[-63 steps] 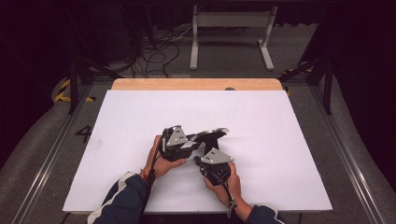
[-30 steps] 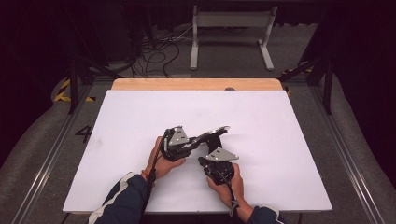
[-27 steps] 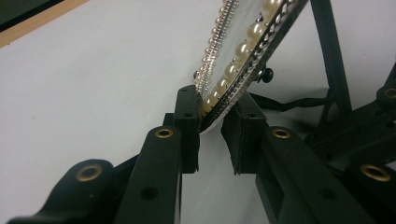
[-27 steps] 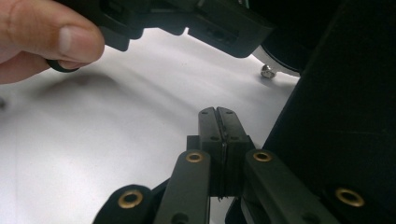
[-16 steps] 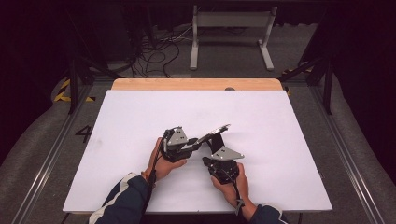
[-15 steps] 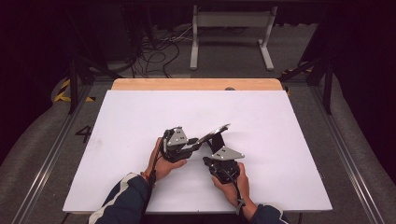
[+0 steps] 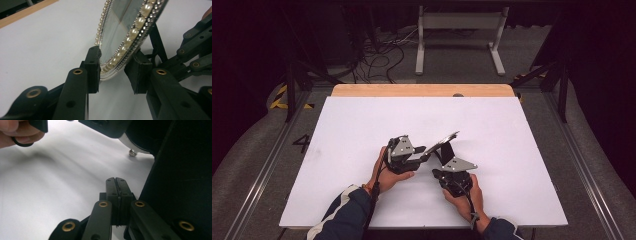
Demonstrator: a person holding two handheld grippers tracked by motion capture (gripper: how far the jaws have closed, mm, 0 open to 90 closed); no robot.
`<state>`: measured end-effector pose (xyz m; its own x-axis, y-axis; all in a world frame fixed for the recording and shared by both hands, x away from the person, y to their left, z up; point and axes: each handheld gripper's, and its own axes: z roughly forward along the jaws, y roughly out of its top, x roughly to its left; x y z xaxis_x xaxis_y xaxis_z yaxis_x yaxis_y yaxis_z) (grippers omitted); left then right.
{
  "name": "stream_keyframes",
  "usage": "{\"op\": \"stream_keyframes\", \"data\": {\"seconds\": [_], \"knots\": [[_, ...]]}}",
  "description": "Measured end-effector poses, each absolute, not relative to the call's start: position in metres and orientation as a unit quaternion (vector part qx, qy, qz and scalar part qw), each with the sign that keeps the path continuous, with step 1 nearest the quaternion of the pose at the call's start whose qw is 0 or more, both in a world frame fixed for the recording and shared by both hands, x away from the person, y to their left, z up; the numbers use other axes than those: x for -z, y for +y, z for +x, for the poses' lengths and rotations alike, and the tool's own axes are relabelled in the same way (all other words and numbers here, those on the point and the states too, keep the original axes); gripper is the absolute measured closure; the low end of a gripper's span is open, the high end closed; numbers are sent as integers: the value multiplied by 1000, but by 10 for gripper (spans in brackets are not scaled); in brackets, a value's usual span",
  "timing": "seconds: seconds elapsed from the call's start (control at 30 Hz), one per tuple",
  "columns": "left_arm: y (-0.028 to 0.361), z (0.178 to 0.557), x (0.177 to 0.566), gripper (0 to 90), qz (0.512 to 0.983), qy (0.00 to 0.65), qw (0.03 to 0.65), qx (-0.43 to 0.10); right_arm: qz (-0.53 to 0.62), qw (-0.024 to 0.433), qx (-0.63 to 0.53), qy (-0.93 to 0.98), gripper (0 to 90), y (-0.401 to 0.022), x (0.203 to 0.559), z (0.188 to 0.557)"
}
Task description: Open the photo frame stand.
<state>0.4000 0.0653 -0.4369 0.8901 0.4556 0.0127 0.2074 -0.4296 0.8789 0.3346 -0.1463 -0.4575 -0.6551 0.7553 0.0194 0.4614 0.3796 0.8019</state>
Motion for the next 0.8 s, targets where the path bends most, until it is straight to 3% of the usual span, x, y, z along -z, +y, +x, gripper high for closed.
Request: {"op": "stream_keyframes", "data": {"seconds": [0.37, 0.5, 0.8], "knots": [[61, 397, 434, 632, 842, 178, 492, -131, 375, 177, -406, 814, 900, -156, 456, 337], [58, 399, 436, 591, 843, 187, 487, -130, 371, 177, -406, 816, 900, -159, 456, 338], [52, 398, 437, 629, 849, 179, 479, -134, 367, 178, -405, 818, 900, -166, 457, 338]]}}
